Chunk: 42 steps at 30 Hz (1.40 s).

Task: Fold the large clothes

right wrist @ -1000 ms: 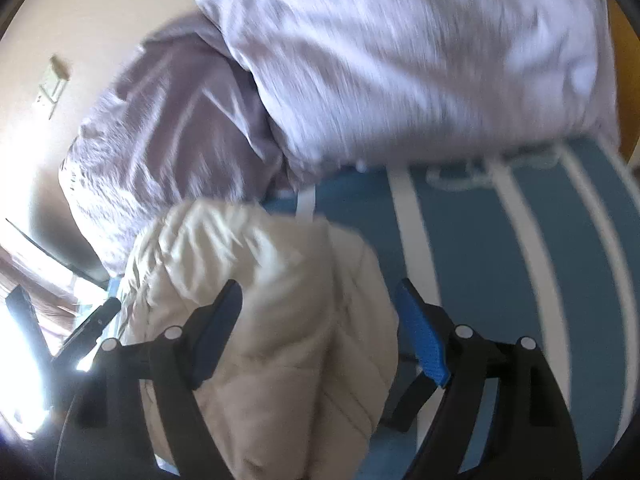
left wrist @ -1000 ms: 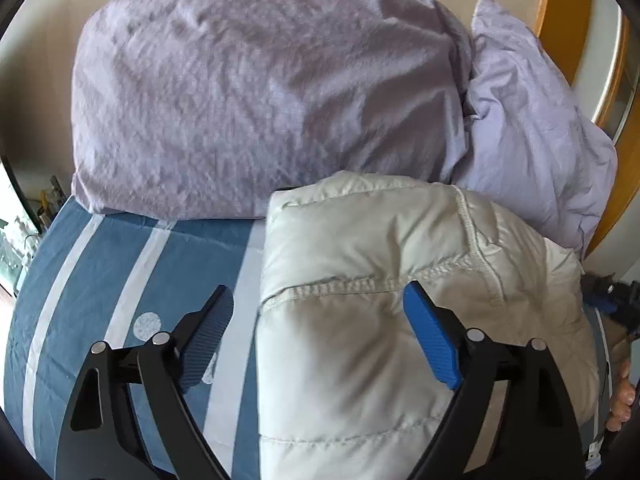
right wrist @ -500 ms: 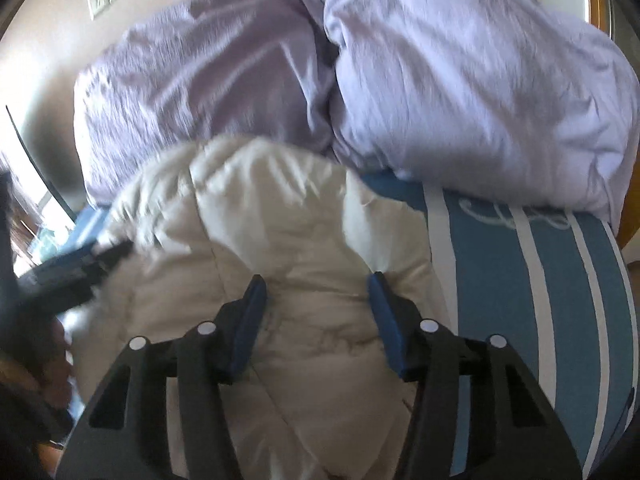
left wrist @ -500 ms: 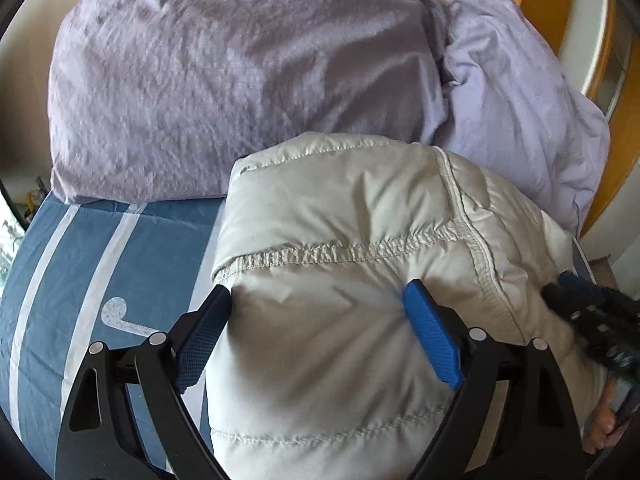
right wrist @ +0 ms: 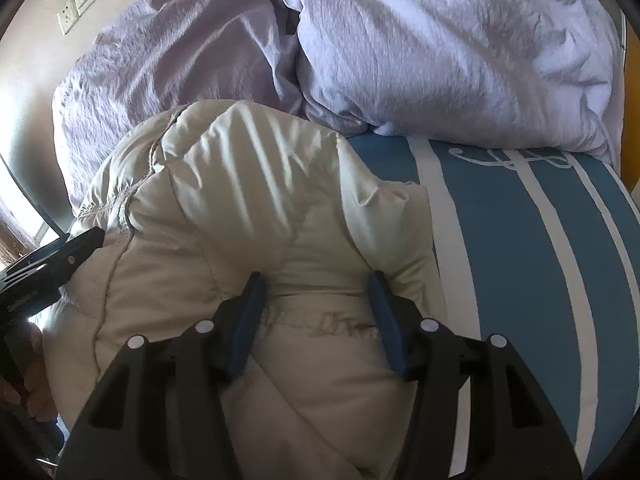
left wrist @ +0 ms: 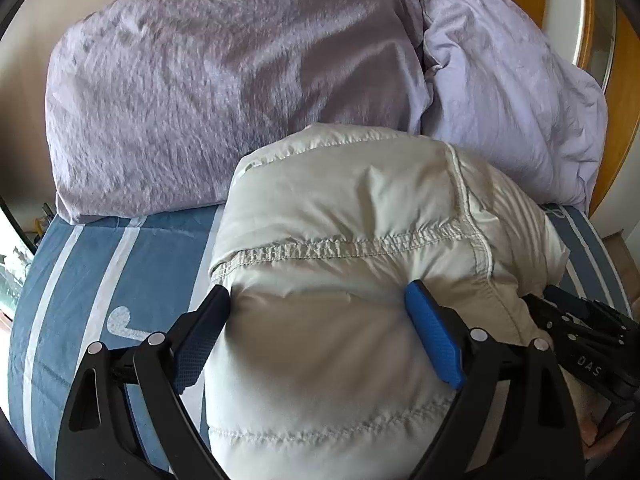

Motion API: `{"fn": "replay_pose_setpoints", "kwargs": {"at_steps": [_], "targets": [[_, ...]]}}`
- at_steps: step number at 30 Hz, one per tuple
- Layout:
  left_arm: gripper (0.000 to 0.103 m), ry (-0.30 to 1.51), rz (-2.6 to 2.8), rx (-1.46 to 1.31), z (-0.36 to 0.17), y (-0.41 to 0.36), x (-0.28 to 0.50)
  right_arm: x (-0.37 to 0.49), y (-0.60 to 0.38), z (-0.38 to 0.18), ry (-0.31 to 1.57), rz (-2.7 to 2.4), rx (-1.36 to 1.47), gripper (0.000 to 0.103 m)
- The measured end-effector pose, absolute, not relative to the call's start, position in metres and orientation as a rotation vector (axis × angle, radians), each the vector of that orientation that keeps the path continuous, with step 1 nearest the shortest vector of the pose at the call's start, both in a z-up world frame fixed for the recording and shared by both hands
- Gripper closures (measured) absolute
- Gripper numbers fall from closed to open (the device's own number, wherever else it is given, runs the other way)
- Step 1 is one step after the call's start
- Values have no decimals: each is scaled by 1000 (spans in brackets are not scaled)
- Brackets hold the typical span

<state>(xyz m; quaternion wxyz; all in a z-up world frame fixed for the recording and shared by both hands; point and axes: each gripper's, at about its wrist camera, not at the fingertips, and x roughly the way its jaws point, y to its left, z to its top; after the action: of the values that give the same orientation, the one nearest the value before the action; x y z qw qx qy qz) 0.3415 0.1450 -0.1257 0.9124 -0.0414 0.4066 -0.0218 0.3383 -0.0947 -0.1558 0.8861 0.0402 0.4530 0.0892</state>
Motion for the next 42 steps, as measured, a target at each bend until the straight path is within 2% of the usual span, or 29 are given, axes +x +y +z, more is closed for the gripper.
{"fn": "replay_pose_setpoints", "kwargs": {"at_steps": [3, 5, 10, 19, 26, 42], "targets": [[13, 834, -25, -115, -118, 153, 332, 337, -94, -142, 953, 168, 60, 39], [13, 824, -15, -118, -114, 159, 321, 331, -96, -130, 933, 140, 40, 14], [10, 811, 3, -146, -106, 171, 290, 304, -101, -97, 844, 113, 39, 3], [8, 790, -11, -213, -87, 170, 230, 237, -85, -65, 854, 116, -47, 2], [8, 806, -30, -229, -80, 162, 184, 190, -81, -74, 952, 173, -35, 2], [8, 855, -52, -236, -83, 149, 130, 137, -87, -78, 1000, 185, -6, 2]]}}
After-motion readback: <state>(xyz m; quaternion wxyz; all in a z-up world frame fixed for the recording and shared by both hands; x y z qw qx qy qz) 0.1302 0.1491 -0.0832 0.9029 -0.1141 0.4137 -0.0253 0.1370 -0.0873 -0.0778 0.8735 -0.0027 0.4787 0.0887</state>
